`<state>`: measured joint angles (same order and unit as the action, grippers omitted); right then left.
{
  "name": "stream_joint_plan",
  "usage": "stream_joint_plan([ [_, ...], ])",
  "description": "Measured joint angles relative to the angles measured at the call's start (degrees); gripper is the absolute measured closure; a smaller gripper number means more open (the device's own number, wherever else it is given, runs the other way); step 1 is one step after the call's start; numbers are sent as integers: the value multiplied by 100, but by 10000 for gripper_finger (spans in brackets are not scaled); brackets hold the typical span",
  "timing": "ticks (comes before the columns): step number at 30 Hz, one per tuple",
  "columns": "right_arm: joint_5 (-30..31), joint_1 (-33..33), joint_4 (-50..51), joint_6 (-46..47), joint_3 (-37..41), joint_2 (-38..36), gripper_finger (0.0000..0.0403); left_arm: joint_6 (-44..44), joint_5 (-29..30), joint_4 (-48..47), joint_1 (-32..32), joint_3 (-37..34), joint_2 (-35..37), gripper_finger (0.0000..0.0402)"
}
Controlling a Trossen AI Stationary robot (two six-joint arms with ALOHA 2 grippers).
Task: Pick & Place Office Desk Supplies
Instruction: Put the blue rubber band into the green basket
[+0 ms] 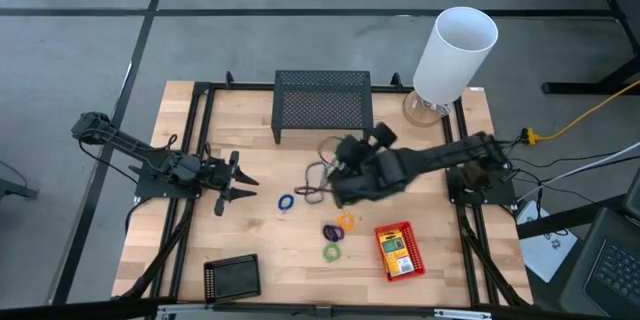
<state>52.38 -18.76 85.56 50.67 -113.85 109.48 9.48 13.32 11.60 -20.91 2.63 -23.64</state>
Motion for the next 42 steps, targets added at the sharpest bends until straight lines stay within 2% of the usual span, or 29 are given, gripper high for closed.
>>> stream_joint_plan([
  [5, 272, -228, -185, 1062, 1810, -1171, 403, -27, 42, 15, 0, 0, 0, 272],
  [7, 266, -218, -563, 1313, 2596, -1610, 403, -35, 44, 17, 0, 0, 0, 272],
  [12, 59, -201, -2416, 996, 4317, -2408, 403, -115, 57, 22, 0, 0, 1, 272],
  [15, 60, -179, -3361, 751, 4929, -2640, 403, -117, 64, 27, 0, 0, 0, 272],
  [18, 111, -185, -4150, 274, 5172, -2717, 403, -125, 69, 48, 0, 0, 2, 272],
  [26, 77, -158, -5696, -861, 5188, -2717, 403, -71, 103, 61, 0, 0, 1, 272],
  [30, -138, -67, -6412, -1376, 5188, -2717, 403, -26, 100, 61, 0, 0, 1, 272],
  [34, -255, -42, -6804, -1713, 5188, -2717, 403, -71, 99, 61, 0, 0, 0, 272],
  [42, -485, 2, -6894, -1812, 5188, -2711, 403, -125, 99, 63, 0, 0, 0, 272],
])
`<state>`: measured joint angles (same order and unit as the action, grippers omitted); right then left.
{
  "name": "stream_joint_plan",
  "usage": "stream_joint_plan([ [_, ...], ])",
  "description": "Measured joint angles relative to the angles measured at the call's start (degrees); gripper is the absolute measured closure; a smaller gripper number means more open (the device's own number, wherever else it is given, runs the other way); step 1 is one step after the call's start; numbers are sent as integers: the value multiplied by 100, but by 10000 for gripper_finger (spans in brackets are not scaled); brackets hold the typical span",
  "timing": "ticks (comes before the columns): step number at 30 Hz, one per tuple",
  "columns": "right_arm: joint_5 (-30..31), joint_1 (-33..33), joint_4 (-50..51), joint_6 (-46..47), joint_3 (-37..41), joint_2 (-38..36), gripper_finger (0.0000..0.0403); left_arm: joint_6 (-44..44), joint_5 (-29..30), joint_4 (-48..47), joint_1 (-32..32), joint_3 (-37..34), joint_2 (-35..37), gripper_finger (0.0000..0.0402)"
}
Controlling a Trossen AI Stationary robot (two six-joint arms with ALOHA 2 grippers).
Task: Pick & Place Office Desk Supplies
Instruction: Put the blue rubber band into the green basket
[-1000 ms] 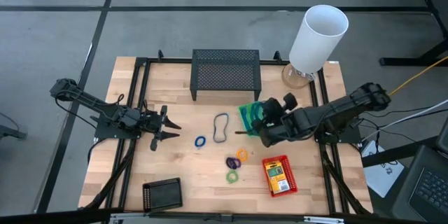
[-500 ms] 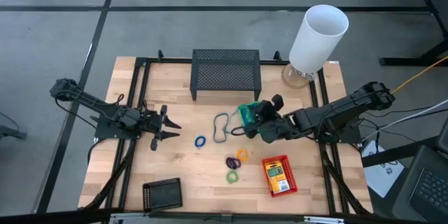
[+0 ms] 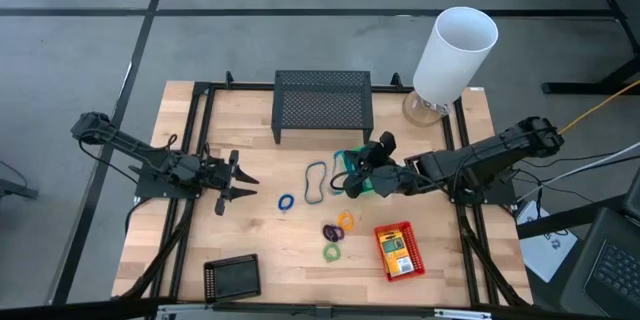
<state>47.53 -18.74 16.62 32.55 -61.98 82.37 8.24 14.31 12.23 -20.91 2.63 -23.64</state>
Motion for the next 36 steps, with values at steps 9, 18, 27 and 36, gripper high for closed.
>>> stream_joint_plan([
  [9, -423, 157, -17, 148, -4, 415, 403, -51, -11, 0, 0, 0, 2, 272],
  [18, -634, 371, -109, 110, -4, 546, 403, -112, -11, 0, 0, 0, 2, 272],
  [27, -772, 382, -336, -42, -4, 590, 403, -69, -9, 0, 0, 0, 2, 272],
  [36, -800, 380, -423, -170, -4, 590, 403, -56, -9, 0, 0, 0, 1, 272],
])
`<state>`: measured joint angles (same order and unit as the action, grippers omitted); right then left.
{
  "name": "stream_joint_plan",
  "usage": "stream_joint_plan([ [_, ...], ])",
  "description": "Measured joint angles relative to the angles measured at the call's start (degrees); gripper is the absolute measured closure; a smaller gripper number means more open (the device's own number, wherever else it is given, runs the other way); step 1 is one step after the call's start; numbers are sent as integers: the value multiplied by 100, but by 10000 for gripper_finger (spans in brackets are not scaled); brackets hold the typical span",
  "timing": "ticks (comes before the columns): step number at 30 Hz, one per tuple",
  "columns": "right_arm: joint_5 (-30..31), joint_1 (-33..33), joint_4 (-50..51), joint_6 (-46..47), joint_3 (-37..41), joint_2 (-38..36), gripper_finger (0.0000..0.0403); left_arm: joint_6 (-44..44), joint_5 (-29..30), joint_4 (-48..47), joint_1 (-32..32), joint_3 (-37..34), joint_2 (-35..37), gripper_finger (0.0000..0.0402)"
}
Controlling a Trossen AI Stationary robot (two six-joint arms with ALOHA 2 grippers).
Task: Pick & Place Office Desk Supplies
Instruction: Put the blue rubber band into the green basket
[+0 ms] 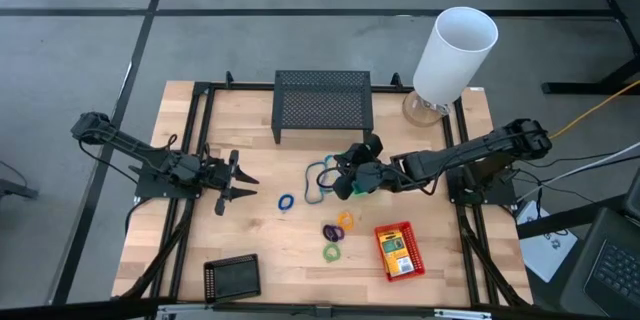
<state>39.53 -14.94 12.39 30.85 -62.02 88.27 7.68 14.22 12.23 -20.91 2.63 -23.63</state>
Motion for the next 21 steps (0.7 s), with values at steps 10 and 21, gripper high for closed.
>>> stream_joint_plan([
  [10, 246, 38, 39, -218, 9, -231, 403, -28, 2, 0, 0, 0, -1, 272],
  [21, 842, -226, 845, -183, 20, -875, 403, 8, -31, -2, 0, 0, 0, 272],
])
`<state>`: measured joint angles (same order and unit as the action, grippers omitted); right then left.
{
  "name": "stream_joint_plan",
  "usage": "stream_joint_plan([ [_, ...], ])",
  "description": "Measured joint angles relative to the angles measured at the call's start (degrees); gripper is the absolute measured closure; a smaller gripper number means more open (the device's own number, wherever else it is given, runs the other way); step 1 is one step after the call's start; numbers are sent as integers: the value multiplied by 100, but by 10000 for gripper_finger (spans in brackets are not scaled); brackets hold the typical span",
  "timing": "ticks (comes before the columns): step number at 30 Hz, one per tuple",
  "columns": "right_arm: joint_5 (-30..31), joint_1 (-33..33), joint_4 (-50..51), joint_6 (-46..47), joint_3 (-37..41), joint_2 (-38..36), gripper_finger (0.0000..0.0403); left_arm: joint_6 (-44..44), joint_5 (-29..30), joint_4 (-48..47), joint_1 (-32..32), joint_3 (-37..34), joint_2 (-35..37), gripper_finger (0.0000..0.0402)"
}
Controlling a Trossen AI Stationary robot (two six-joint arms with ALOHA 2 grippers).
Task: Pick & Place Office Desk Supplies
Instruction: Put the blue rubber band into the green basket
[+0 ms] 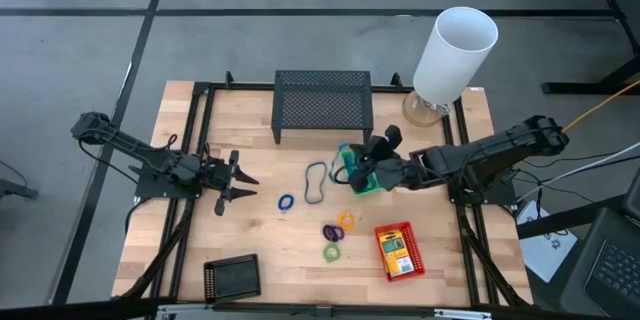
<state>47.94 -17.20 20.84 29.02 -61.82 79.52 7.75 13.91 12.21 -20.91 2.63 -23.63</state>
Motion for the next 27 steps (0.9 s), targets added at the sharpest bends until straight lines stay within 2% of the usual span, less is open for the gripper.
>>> stream_joint_plan([
  [7, 75, -122, 23, 488, 544, -194, 403, 41, -7, 0, 0, 0, 2, 272],
  [13, 116, -115, -84, 1168, 1378, -563, 403, -80, -15, 0, 0, 0, 0, 272],
  [17, 116, -179, -601, 1401, 1900, -768, 403, -95, -15, 0, 0, 0, 2, 272],
  [21, 55, -218, -1278, 1211, 2261, -788, 403, -103, -15, 0, 0, 0, 1, 272],
  [27, -55, -216, -1545, 1404, 2576, -788, 403, -112, -15, -2, 0, -1, 1, 272],
])
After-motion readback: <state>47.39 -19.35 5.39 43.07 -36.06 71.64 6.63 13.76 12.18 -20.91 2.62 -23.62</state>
